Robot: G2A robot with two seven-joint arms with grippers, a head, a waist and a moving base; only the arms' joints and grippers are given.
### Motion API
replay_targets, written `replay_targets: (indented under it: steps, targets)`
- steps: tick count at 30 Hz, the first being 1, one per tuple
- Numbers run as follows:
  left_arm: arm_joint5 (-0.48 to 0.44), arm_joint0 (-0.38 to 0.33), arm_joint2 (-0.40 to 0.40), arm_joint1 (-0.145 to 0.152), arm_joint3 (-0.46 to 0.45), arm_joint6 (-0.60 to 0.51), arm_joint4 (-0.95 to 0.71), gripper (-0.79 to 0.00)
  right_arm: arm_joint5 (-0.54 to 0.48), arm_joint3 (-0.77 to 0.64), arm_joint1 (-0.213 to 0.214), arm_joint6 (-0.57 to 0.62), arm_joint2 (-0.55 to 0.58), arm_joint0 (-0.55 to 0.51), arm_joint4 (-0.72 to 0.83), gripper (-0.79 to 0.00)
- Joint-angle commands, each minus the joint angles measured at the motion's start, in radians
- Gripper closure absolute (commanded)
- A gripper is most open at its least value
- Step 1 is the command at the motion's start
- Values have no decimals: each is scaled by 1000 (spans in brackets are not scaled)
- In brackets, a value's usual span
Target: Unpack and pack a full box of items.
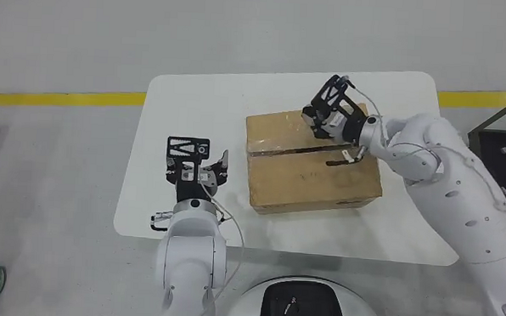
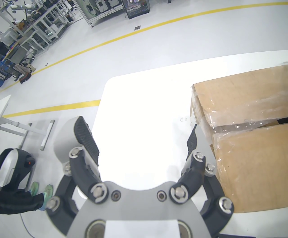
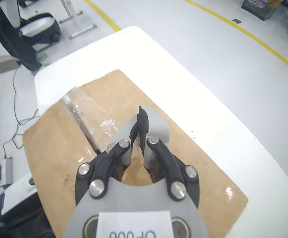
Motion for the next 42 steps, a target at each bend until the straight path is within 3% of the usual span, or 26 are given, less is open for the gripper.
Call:
replay_targets:
  steps: [1,8,14,19,30,42]
  targets:
    - [-1,0,3,0,1,1,0,-785,1,-17,3,-24,30,-23,67,0]
    - [-9,-8,10,-1,8,2,1,-785,20,-115,12,-77,111,-130,266,0]
    - [-13,-17,11,-1,16,0,3,-785,78,-205,10,-92,120,-154,364,0]
    - [-11,-24,15,-2,25,0,1,-785,78,-244,14,-72,119,-169,314,0]
    - [-24,-39,42,-5,33,-5,-24,-785,0,-215,35,-128,210,-317,300,0]
    - [-51,-96,132,-15,76,-4,-46,-785,-65,-150,43,-150,225,-338,275,0]
